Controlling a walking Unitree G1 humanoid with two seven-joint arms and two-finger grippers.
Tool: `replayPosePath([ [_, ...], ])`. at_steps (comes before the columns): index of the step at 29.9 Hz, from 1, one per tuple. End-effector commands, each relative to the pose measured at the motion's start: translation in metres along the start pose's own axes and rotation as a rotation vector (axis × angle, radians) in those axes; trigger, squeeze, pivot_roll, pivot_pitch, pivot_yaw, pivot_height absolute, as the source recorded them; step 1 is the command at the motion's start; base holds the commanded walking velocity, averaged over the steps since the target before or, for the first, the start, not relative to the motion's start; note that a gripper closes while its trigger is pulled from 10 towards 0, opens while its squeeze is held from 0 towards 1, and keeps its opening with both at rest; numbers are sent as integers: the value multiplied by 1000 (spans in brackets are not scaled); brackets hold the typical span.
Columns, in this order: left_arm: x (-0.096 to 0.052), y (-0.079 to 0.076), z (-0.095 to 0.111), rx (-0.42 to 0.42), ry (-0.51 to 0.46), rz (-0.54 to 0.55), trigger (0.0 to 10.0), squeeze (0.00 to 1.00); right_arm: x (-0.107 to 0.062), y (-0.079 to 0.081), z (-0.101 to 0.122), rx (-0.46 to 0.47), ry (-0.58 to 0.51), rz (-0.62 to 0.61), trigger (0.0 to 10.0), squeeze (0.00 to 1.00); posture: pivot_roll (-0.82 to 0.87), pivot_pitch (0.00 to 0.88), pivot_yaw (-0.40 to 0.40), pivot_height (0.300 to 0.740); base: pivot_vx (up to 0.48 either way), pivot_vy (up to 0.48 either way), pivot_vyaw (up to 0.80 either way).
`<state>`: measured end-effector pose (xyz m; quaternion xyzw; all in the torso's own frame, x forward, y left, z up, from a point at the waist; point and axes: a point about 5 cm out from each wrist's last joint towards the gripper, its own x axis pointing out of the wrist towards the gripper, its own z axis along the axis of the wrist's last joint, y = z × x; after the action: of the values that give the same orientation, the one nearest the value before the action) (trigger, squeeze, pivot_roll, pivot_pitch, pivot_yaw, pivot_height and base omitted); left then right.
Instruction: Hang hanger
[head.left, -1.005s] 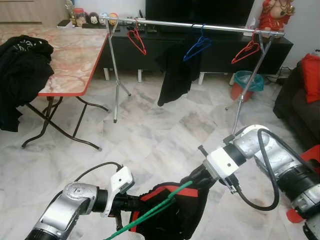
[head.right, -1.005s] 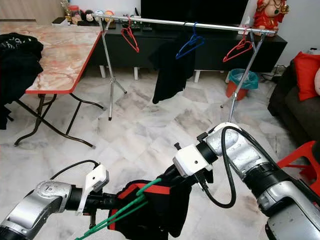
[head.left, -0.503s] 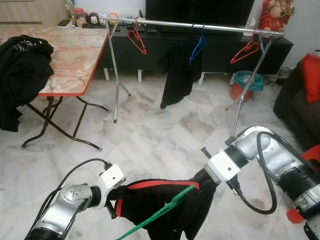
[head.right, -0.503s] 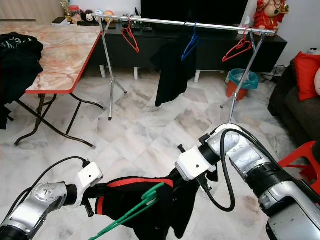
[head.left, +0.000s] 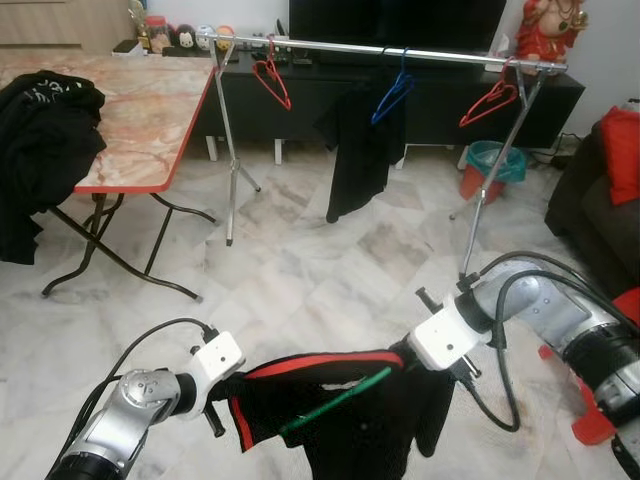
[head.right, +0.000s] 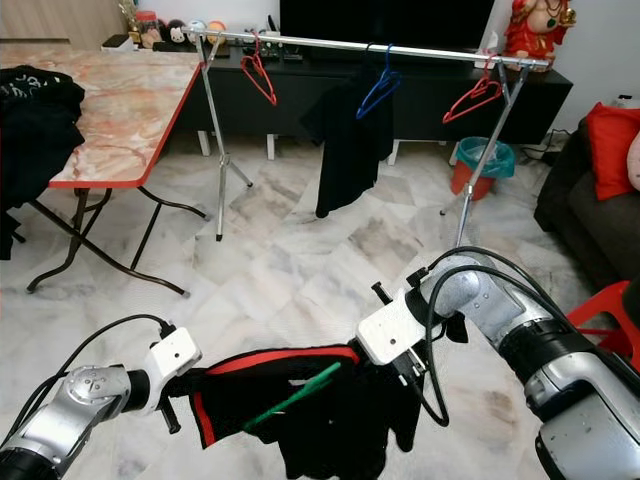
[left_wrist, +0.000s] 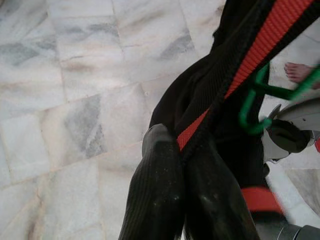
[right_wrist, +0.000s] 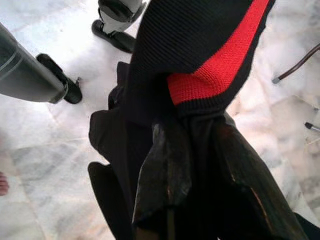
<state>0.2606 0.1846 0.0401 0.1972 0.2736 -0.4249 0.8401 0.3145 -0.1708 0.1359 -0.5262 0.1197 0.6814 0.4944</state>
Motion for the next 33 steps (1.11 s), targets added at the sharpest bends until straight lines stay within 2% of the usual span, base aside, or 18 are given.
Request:
replayPosePath([
  [1,-4,5,-5,17,37,16,10000,0,-7,-5,-1,-18,30,-44,10000,0,7,0,-44,740,0,0,0],
  [6,-4,6,-4,11,36,11,10000,0,-1,-6,-2,-15,53,-86,10000,0,9,0,-43,740,0,0,0],
  [11,-5,6,-1,0,24,-8,10000,0,10,0,-4,2,59,-137,10000,0,1,0,-38,740,0,0,0],
  [13,-6,7,6,-42,-18,-10,10000,0,15,3,-5,21,59,-155,10000,0,3,0,-40,740,0,0,0],
  [15,-8,11,25,-112,-133,-15,10000,0,24,10,-4,42,61,-171,10000,0,4,0,-41,740,0,0,0],
  [18,-12,12,39,-139,-205,-36,10000,0,35,18,-4,78,59,-179,10000,0,8,0,-36,740,0,0,0],
  [23,-15,11,47,-142,-235,-59,10000,0,42,26,-4,76,81,-162,10000,0,6,0,-37,740,0,0,0],
  [27,-20,7,55,-135,-247,-111,10000,0,49,19,-10,141,155,-308,10000,0,10,0,-38,740,0,0,0],
  [28,-21,5,55,-137,-236,-135,10000,0,48,10,-12,200,179,-418,10000,0,9,0,-35,740,0,0,0],
  [29,-21,5,55,-137,-236,-135,10000,0,48,10,-12,200,179,-418,10000,0,9,0,-35,740,0,0,0],
  [30,-21,3,54,-139,-223,-142,10000,0,46,1,-14,247,200,-530,10000,0,9,0,-35,740,0,0,0],
  [33,-21,2,53,-143,-211,-140,10000,0,46,-8,-9,292,163,-627,10000,0,10,0,-32,740,0,0,0],
])
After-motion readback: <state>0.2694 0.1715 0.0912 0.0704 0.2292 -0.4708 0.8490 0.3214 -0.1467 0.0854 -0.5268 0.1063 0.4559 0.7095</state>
